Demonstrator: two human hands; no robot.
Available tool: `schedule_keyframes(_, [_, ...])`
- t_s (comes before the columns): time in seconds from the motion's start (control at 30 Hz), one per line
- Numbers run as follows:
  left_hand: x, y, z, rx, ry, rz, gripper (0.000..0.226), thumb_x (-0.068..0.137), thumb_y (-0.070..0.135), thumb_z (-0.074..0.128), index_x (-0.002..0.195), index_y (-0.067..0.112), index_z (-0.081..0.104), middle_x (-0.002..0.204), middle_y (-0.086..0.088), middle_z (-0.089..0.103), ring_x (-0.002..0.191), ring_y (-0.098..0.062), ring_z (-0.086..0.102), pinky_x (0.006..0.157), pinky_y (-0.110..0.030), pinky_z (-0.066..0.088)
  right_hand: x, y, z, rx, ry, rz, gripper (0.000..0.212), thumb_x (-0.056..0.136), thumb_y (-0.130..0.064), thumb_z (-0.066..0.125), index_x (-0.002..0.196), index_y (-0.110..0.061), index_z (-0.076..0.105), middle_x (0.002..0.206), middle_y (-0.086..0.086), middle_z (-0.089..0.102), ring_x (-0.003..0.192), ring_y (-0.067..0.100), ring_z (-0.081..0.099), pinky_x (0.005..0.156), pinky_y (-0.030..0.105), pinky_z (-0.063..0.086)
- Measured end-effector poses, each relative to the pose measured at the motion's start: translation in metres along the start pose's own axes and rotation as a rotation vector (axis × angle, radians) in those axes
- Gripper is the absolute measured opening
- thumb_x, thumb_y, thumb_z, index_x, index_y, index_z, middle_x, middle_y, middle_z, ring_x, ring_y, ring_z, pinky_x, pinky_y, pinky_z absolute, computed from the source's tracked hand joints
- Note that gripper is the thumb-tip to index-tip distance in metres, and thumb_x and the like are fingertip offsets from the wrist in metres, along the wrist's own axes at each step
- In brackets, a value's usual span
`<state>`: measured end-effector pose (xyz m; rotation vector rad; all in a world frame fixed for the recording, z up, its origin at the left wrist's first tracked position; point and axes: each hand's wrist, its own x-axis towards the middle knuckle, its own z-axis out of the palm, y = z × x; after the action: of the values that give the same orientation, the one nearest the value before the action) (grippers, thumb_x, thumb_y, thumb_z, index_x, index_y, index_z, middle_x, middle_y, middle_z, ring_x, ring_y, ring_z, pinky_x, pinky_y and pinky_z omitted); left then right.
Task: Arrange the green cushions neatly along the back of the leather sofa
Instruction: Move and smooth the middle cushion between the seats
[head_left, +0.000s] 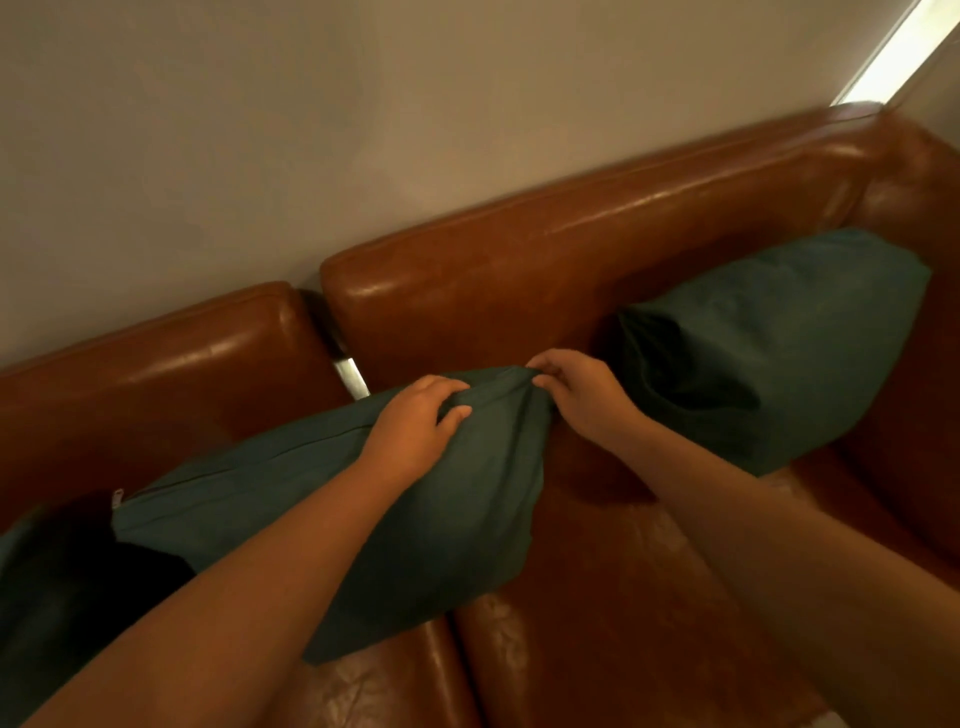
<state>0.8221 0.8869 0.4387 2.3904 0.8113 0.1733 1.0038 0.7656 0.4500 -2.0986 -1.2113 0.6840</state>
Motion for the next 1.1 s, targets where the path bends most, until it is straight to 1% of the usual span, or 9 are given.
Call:
schedule_keyframes(0.13, [0.006,0.002,-0.005,-0.158,0.202,-0.015,0.013,0.089,0.014,0.061,0.098,0.015,0.071,0.103,0.000,0.066,0.098,-0.011,0.059,0.092,-0.029,0.045,-0.002,-0.011,-0.006,-0.040,0.015,-0.243,0.020,0.092,-0.013,0.059,0.112,-0.011,0.065,0.105,-0.002,0.064,0.099,0.012,0.059,0.088,0.021,0.044])
schedule_keyframes(0.2, [0.010,0.012,-0.006,-0.174,0.136,0.059,0.031,0.086,0.024,0.065,0.115,0.014,0.065,0.118,0.000,0.061,0.110,-0.010,0.053,0.100,-0.022,0.038,-0.005,-0.017,0.004,-0.200,0.094,-0.428,0.018,0.092,-0.018,0.057,0.107,-0.012,0.066,0.102,0.001,0.067,0.096,0.014,0.061,0.083,0.021,0.038])
schedule_keyframes(0.3, [0.015,0.025,-0.002,0.070,-0.047,0.217,0.049,0.081,0.041,0.062,0.126,0.019,0.057,0.122,-0.001,0.060,0.116,-0.020,0.052,0.099,-0.037,0.040,-0.021,-0.014,0.022,-0.289,0.301,-0.577,0.017,0.093,-0.022,0.054,0.096,-0.012,0.067,0.091,0.000,0.068,0.086,0.013,0.060,0.076,0.028,0.040])
schedule_keyframes(0.43, [-0.002,0.024,0.008,0.247,0.105,0.369,0.014,0.078,0.028,0.066,0.086,0.019,0.060,0.087,0.001,0.060,0.084,-0.023,0.056,0.076,-0.035,0.039,-0.045,-0.010,0.026,0.076,0.323,-0.310,0.018,0.094,-0.023,0.056,0.098,-0.011,0.068,0.087,-0.006,0.068,0.083,0.004,0.060,0.078,0.017,0.046])
schedule_keyframes(0.57, [-0.024,0.015,0.027,0.297,0.312,0.503,0.002,0.075,0.014,0.059,0.075,0.017,0.060,0.077,-0.001,0.056,0.078,-0.019,0.047,0.078,-0.037,0.038,-0.032,-0.015,0.009,0.192,-0.097,0.127,0.008,0.089,-0.017,0.065,0.092,-0.013,0.071,0.076,-0.006,0.067,0.072,0.002,0.067,0.074,0.021,0.050])
schedule_keyframes(0.7, [-0.031,0.020,0.031,0.293,0.445,0.532,0.011,0.077,0.011,0.054,0.069,0.016,0.061,0.069,-0.001,0.054,0.077,-0.016,0.042,0.088,-0.038,0.034,-0.019,-0.024,-0.010,0.067,-0.421,0.081,0.022,0.084,-0.020,0.071,0.104,-0.014,0.071,0.080,-0.004,0.069,0.072,-0.002,0.064,0.073,0.014,0.050])
schedule_keyframes(0.83, [-0.033,0.020,0.024,0.258,0.457,0.518,0.007,0.073,0.012,0.056,0.072,0.018,0.060,0.072,0.000,0.054,0.078,-0.017,0.043,0.089,-0.039,0.034,-0.028,-0.026,-0.001,-0.015,-0.293,-0.095,0.017,0.087,-0.018,0.067,0.103,-0.017,0.072,0.086,-0.012,0.066,0.074,-0.007,0.058,0.070,0.007,0.041])
schedule_keyframes(0.97, [-0.040,0.023,0.021,0.205,0.415,0.496,0.007,0.073,0.015,0.063,0.079,0.018,0.060,0.090,0.002,0.056,0.084,-0.019,0.048,0.085,-0.036,0.033,-0.034,-0.019,0.012,-0.170,-0.087,-0.293,0.013,0.090,-0.012,0.060,0.097,-0.016,0.070,0.099,0.000,0.069,0.099,0.018,0.059,0.089,0.033,0.044])
schedule_keyframes(1.1, [-0.046,0.031,0.022,0.098,0.382,0.410,0.012,0.087,0.023,0.061,0.093,0.019,0.070,0.100,-0.002,0.058,0.091,-0.020,0.054,0.082,-0.035,0.038,-0.026,-0.017,-0.004,0.181,0.059,0.060,0.013,0.091,-0.008,0.058,0.085,-0.017,0.066,0.087,0.001,0.067,0.086,0.018,0.062,0.078,0.029,0.046])
